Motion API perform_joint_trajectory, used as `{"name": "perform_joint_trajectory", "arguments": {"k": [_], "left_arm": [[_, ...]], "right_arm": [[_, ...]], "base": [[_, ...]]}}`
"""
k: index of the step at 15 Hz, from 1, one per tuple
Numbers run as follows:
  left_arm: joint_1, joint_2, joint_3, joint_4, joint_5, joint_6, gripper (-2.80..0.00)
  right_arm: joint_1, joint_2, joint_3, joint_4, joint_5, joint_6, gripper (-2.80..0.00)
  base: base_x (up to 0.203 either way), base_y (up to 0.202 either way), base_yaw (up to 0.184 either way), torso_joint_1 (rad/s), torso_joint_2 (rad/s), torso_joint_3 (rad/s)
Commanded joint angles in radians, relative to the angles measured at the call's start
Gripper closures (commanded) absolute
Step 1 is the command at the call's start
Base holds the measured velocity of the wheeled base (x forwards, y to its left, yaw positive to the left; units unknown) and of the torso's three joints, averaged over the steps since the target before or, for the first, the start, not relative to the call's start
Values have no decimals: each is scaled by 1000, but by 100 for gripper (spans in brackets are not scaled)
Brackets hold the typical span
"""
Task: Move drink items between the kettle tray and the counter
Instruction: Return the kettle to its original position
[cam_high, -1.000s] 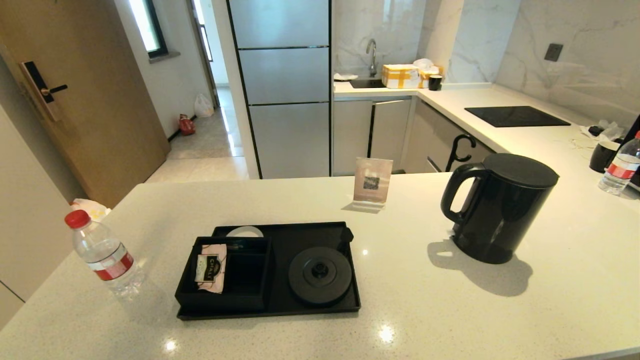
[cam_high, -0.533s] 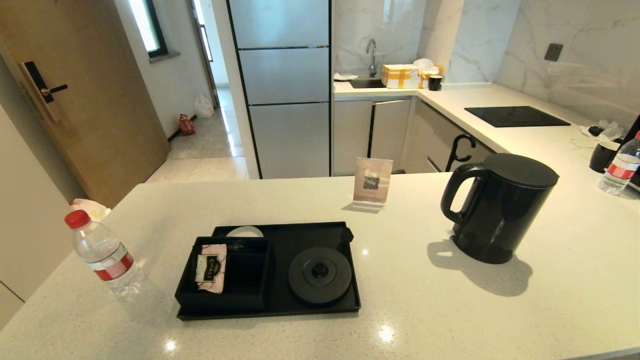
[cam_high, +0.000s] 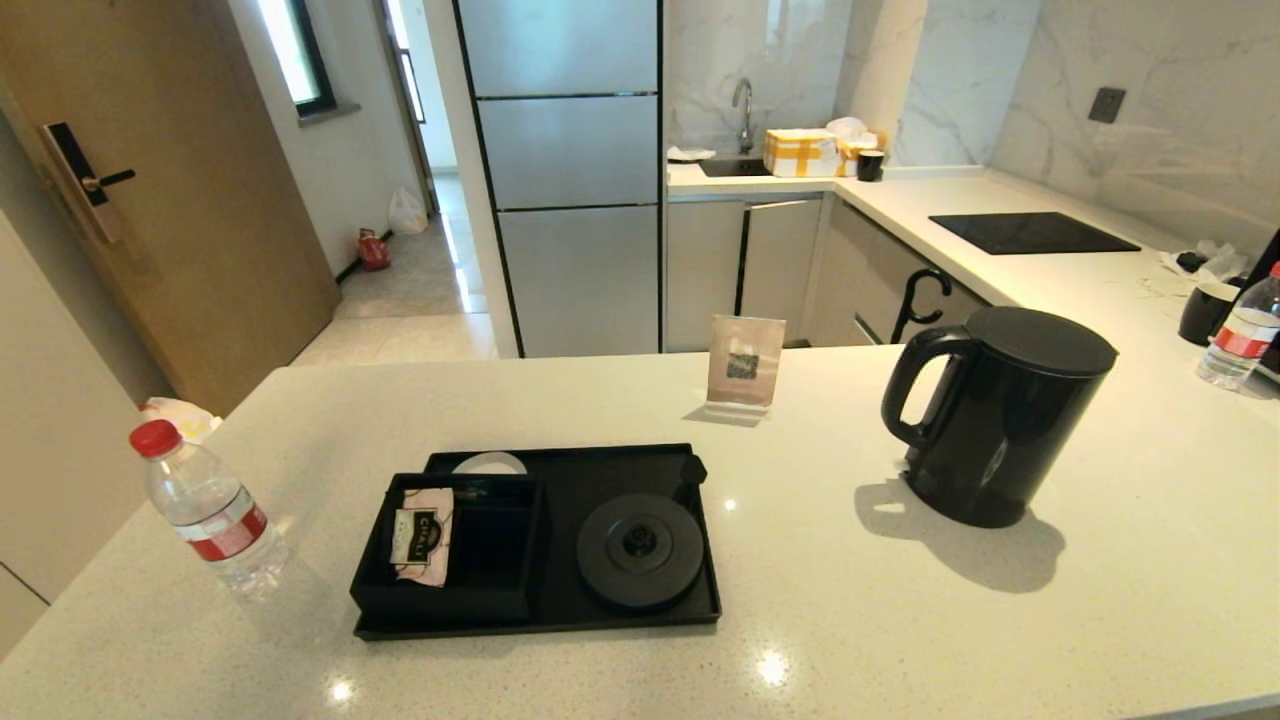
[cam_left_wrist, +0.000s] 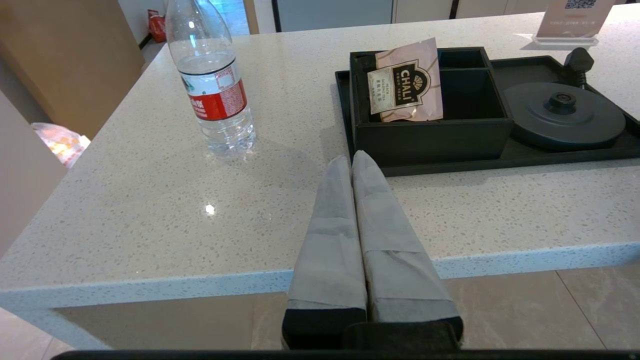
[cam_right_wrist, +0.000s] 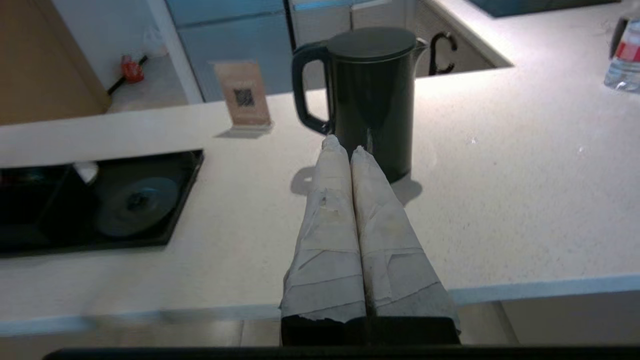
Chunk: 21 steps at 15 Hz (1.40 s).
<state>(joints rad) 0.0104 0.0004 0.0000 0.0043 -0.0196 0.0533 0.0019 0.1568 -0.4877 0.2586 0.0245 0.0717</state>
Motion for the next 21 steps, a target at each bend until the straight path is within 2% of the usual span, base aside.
{"name": "perform_joint_trajectory", "arguments": {"k": [1, 2, 3, 4, 6, 9, 11, 14, 16, 18, 21], "left_arm": [[0, 0, 0, 0, 0, 0, 0], [0, 0, 0, 0, 0, 1, 0], [0, 0, 0, 0, 0, 0, 0], [0, 0, 0, 0, 0, 0, 0], [0, 0, 0, 0, 0, 0, 0], [0, 0, 0, 0, 0, 0, 0], [0, 0, 0, 0, 0, 0, 0], [0, -2, 0, 0, 0, 0, 0], [0, 0, 0, 0, 0, 0, 0], [0, -2, 0, 0, 0, 0, 0], [0, -2, 0, 0, 0, 0, 0]], "right_arm": [[2, 142, -262, 390, 47, -6, 0], [3, 190, -332, 534, 101, -23, 0], [4, 233, -366, 608, 171, -52, 0], [4, 267, -363, 626, 196, -75, 0], [6, 327, -324, 611, 223, -95, 0], [6, 474, -284, 488, 289, -95, 0], [7, 501, -265, 429, 315, -92, 0], [28, 727, -220, 217, 333, -58, 0], [64, 916, -179, -17, 333, -6, 0], [112, 1071, -153, -277, 302, 61, 0], [192, 1277, -140, -526, 185, 115, 0]], "base": [[0, 0, 0, 0, 0, 0], [0, 0, 0, 0, 0, 0], [0, 0, 0, 0, 0, 0], [0, 0, 0, 0, 0, 0], [0, 0, 0, 0, 0, 0], [0, 0, 0, 0, 0, 0], [0, 0, 0, 0, 0, 0], [0, 0, 0, 0, 0, 0], [0, 0, 0, 0, 0, 0], [0, 0, 0, 0, 0, 0], [0, 0, 0, 0, 0, 0]]}}
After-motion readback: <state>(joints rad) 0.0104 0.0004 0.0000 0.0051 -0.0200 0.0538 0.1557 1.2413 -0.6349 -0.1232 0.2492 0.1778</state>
